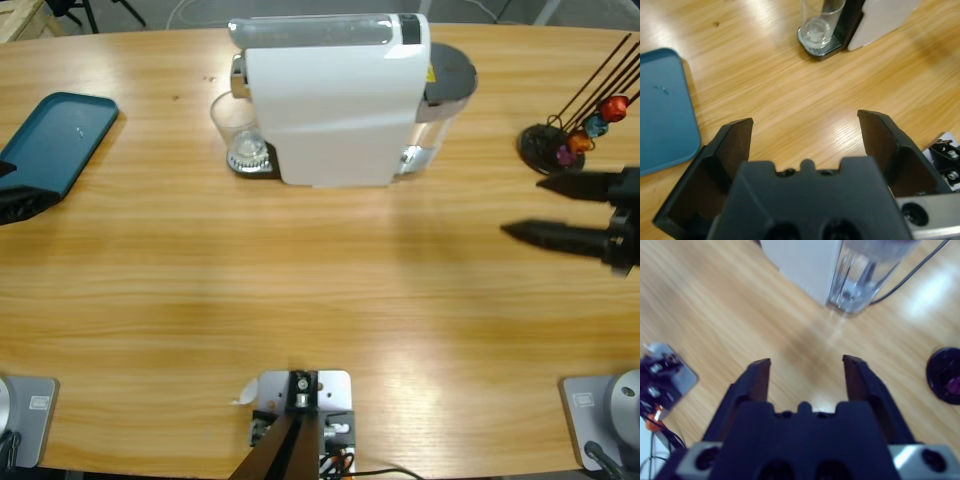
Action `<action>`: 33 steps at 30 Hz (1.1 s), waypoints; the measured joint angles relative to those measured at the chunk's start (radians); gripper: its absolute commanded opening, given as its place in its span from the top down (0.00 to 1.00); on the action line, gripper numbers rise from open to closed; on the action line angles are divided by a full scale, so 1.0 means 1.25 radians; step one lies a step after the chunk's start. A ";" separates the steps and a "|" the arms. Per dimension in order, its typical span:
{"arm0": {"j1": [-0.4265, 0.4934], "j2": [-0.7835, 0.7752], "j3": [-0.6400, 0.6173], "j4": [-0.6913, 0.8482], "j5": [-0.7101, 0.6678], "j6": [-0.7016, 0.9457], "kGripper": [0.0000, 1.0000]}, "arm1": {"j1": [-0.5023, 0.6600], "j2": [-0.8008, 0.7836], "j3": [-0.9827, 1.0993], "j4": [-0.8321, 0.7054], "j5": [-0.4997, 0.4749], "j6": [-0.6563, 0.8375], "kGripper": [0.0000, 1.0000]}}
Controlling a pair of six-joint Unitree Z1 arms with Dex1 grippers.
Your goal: Pour coffee
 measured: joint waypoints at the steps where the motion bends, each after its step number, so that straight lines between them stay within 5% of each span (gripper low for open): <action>1: 0.000 0.005 0.002 0.000 0.005 -0.003 0.06 | -0.012 0.006 -0.022 0.003 0.000 0.000 1.00; 7: 0.001 0.023 0.020 -0.022 0.012 -0.008 0.05 | -0.101 0.126 -0.234 0.075 -0.001 -0.065 1.00; 18: 0.003 -0.002 0.063 -0.075 0.012 -0.008 0.06 | -0.217 0.491 -0.881 0.502 0.039 -0.134 1.00; 33: 0.003 -0.004 0.063 -0.078 0.012 -0.008 0.06 | -0.190 0.681 -1.050 0.589 0.051 -0.140 1.00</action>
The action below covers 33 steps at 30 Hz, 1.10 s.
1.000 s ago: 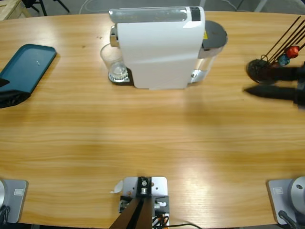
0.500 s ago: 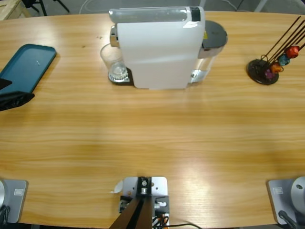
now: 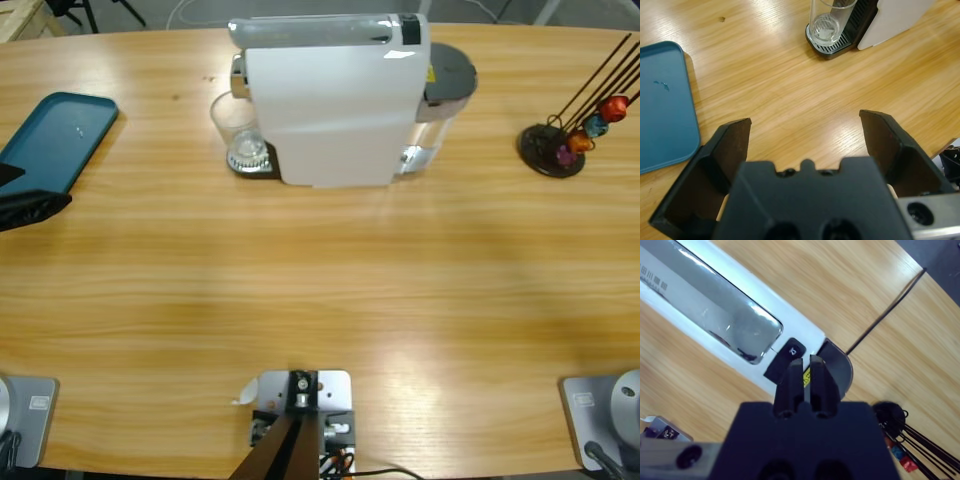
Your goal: Pour coffee
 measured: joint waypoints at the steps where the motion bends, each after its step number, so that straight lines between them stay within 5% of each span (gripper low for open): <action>1: 0.000 0.000 0.000 0.000 0.000 0.000 0.06 | 0.003 0.005 -0.003 0.004 0.000 0.000 1.00; 33: 0.000 0.000 0.000 0.000 0.000 0.000 0.06 | 0.021 0.044 -0.047 0.026 0.000 0.000 1.00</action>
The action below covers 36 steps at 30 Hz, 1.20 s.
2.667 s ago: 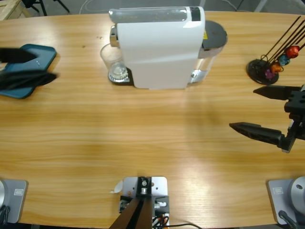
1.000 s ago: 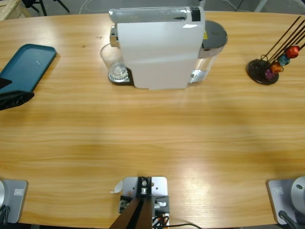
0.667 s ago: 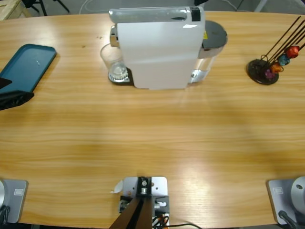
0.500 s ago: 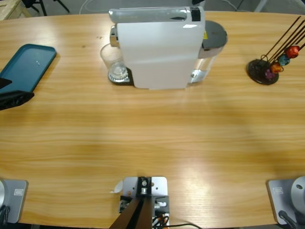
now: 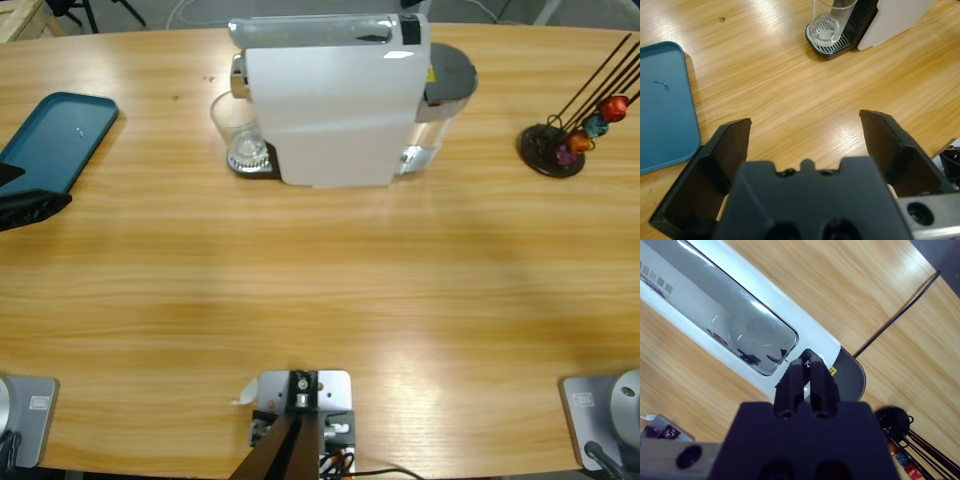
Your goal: Pour coffee
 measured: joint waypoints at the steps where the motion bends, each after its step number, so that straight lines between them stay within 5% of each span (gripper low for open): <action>1: 0.000 0.000 0.000 0.000 0.000 0.000 0.06 | 0.000 0.000 0.002 0.000 0.000 0.000 1.00; 36: 0.000 0.000 0.000 0.000 0.000 0.000 0.06 | 0.000 -0.033 0.093 -0.050 0.001 0.000 1.00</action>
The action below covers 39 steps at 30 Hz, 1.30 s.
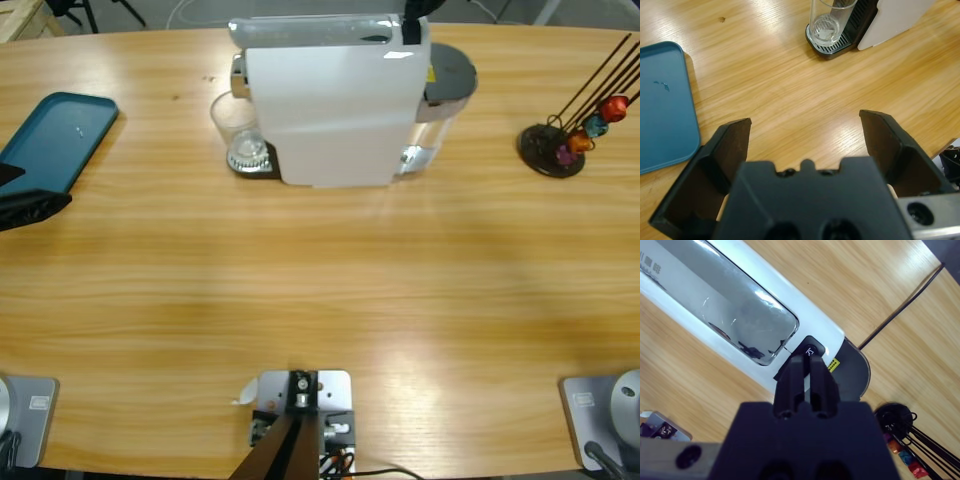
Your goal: Pour coffee
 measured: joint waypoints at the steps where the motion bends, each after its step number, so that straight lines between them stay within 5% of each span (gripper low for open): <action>1: 0.000 0.000 0.000 0.000 0.000 0.000 0.07 | 0.000 0.000 0.000 0.000 0.001 0.000 1.00; 26: 0.000 0.000 0.000 0.000 0.000 0.000 0.07 | 0.002 -0.031 0.054 -0.054 0.027 -0.008 1.00; 37: 0.000 0.000 0.000 0.000 0.000 0.000 0.06 | 0.003 -0.126 -0.099 0.087 -0.009 -0.010 1.00; 38: 0.000 0.000 0.000 0.000 0.000 0.000 0.05 | 0.003 -0.127 -0.099 0.090 -0.009 -0.010 0.97; 39: 0.000 0.000 0.000 0.000 0.000 0.000 0.05 | 0.003 -0.127 -0.099 0.092 -0.009 -0.010 0.59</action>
